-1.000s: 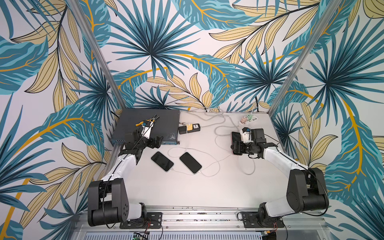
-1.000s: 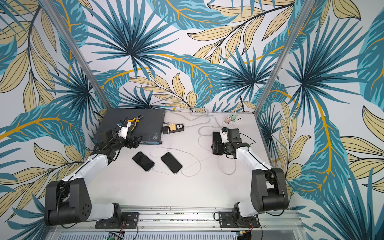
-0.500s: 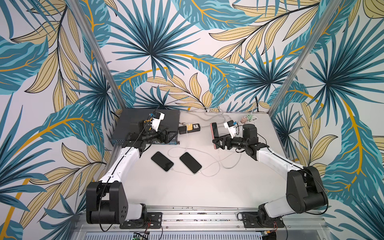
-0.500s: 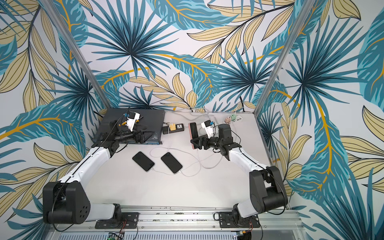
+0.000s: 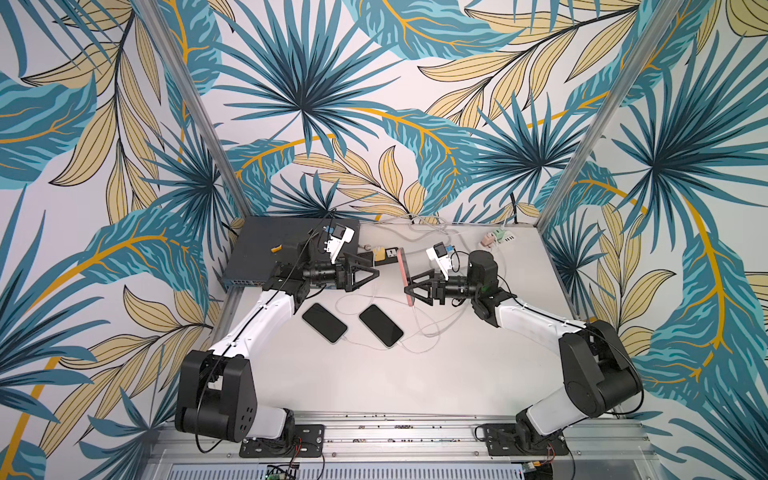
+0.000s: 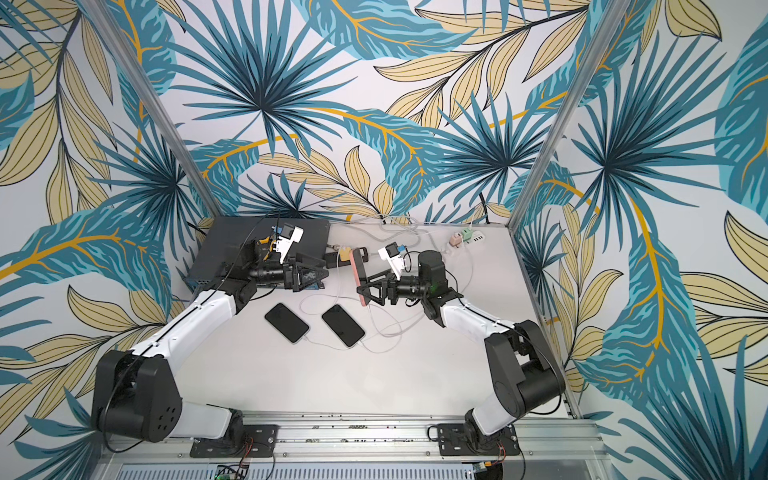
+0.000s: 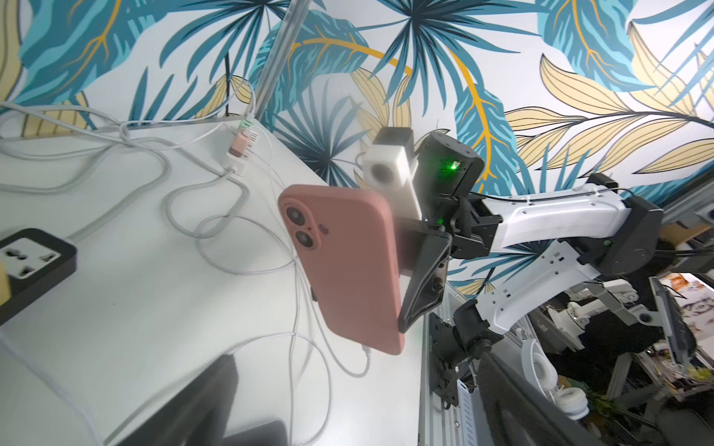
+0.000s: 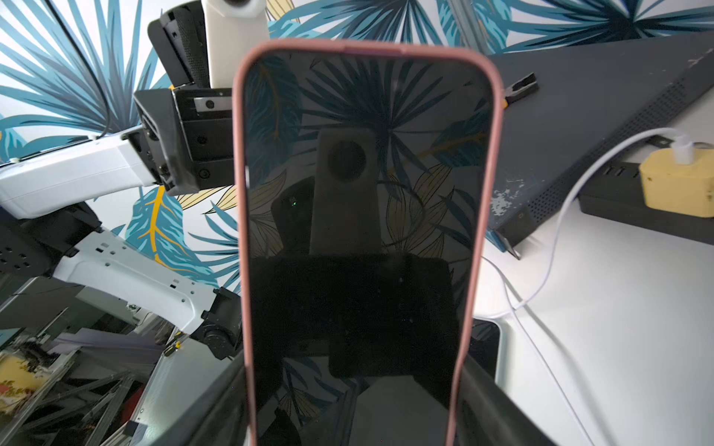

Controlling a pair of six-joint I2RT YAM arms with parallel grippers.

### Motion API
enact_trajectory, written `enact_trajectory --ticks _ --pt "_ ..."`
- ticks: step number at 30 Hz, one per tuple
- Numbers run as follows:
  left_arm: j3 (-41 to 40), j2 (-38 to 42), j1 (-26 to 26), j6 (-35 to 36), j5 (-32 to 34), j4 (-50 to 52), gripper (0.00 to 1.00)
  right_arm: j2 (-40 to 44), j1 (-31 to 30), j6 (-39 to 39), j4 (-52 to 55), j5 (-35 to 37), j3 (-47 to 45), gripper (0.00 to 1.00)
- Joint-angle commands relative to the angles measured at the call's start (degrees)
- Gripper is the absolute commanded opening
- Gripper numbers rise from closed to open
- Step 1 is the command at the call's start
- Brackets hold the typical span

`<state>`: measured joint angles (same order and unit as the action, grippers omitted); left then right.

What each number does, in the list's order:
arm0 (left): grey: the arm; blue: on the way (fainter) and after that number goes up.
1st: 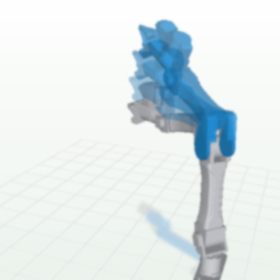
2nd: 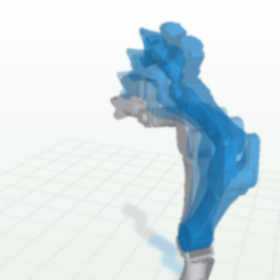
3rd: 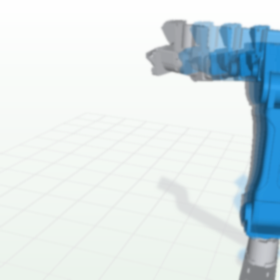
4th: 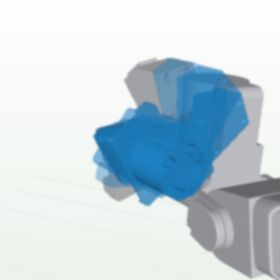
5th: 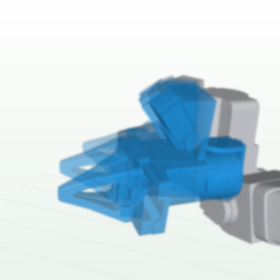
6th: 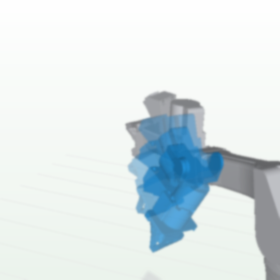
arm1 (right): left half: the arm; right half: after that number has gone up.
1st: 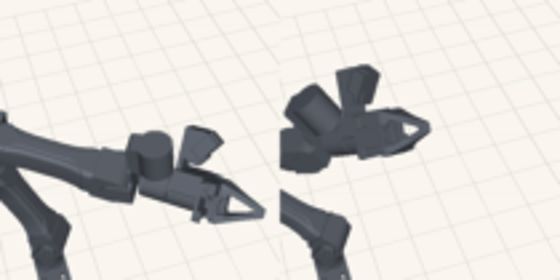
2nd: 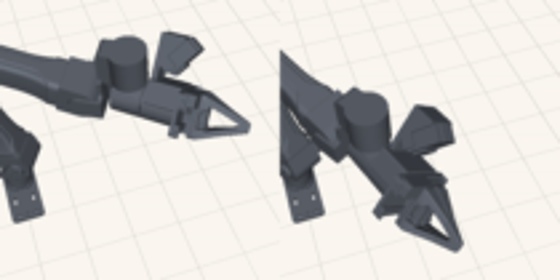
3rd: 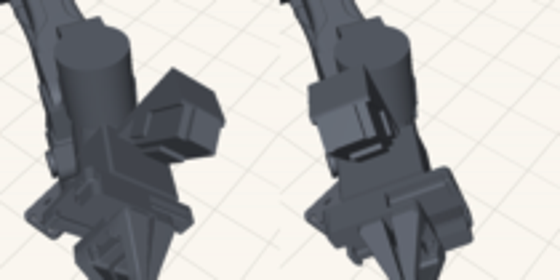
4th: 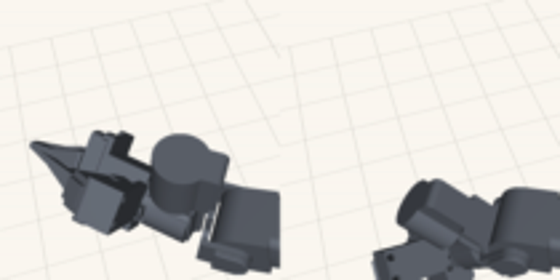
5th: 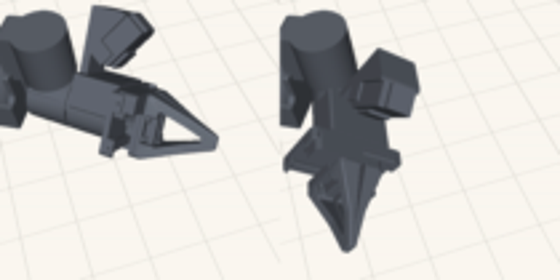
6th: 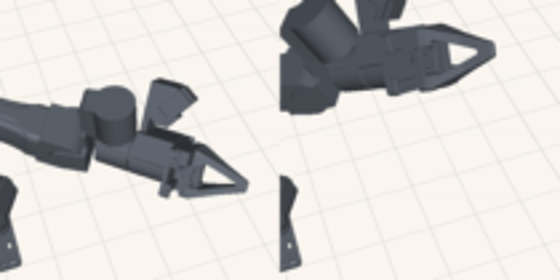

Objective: Unplug the charging cable from the phone
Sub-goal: Pick up the phone at the center of the board.

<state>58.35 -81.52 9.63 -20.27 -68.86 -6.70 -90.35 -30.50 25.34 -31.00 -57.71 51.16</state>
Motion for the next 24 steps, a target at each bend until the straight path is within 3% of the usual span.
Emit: enact_trajectory --ticks 1,9,24 --pt "-1.64 -0.50 1.18 -5.62 -3.81 -8.17 1.00 -0.38 -1.63 3.76 -8.89 -4.10 -0.66 0.66" --pt "-3.06 -0.71 2.93 -5.27 -2.84 -8.53 1.00 -1.21 -4.46 6.18 -13.23 -5.29 -0.17 0.66" --pt "-4.02 -0.07 3.73 -5.24 -3.98 -9.32 1.00 -3.99 -7.91 4.52 -10.43 -5.08 2.69 0.66"
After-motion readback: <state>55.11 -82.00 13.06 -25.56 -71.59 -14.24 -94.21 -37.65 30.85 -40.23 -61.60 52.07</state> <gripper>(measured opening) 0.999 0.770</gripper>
